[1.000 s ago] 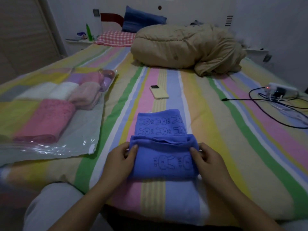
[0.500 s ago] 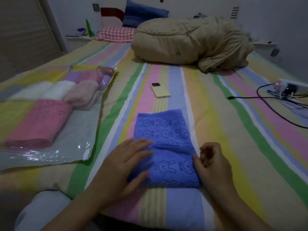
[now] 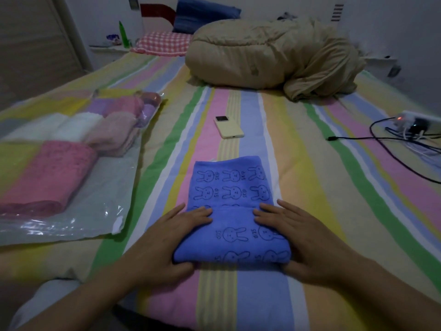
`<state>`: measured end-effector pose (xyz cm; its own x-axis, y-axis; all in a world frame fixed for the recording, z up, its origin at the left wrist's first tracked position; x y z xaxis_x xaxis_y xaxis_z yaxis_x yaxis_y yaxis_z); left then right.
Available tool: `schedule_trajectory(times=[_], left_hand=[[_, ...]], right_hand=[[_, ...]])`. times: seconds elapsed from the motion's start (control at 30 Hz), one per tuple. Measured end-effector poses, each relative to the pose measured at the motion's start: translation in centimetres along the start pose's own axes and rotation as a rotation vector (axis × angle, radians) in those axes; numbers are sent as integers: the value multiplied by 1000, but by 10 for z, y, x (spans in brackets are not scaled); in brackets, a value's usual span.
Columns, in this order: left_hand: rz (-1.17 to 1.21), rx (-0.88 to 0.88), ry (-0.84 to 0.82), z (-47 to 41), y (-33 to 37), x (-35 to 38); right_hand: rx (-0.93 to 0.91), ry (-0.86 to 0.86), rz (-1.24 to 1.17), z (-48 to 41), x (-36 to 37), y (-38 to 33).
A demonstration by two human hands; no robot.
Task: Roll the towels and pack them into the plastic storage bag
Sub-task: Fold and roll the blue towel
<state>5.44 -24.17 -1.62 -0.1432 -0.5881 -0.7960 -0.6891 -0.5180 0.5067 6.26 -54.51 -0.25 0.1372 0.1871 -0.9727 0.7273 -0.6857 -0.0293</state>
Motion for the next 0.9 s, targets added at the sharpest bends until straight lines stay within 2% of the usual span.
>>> schedule_trajectory(times=[0.1,0.17,0.27,0.33,0.4,0.6,0.7,0.77,0.83,0.9], left_hand=[[80,-77,207,-7,2,-1],[215,-158,331,-10,7,-7],[424,-236,467,-11,13,-13],[443,-336,553,-13,17,-15],[354,-419,567,-23,16,-14],[113,-752,321,-66,-23,8],[42,-817,308,-69,-29,15],[-102,-852,296,-68,-22,13],[-328,-785,353,-69,-13,5],[-413,-553,352,-77,-10,-4]], right_hand=[[194,150,-233,-3,2,-2],[308,242,-370,-4,-3,-5],[408,285,-589,-3,-7,-12],[482,296,-761,-5,-8,-18],[611,279,-868,-9,-4,-20],[1045,199,-784,-18,18,-7],[1130,166,-666,-22,22,-6],[1176,141,-538,-22,20,-9],[1221,100,-402,-21,15,-13],[1221,52,-359,-21,10,-16]])
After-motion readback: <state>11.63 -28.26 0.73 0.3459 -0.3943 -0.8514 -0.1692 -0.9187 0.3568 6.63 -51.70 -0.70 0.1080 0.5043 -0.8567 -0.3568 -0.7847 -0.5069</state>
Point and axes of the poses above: each hand's wrist, its own z-axis away from the middle knuckle, its own x-axis out of the palm, y = z × x, the point moved 2 cm from there along -z, towards the middle knuckle, and after that the axes turned 9 degrees about z, right-handed, at the moved point
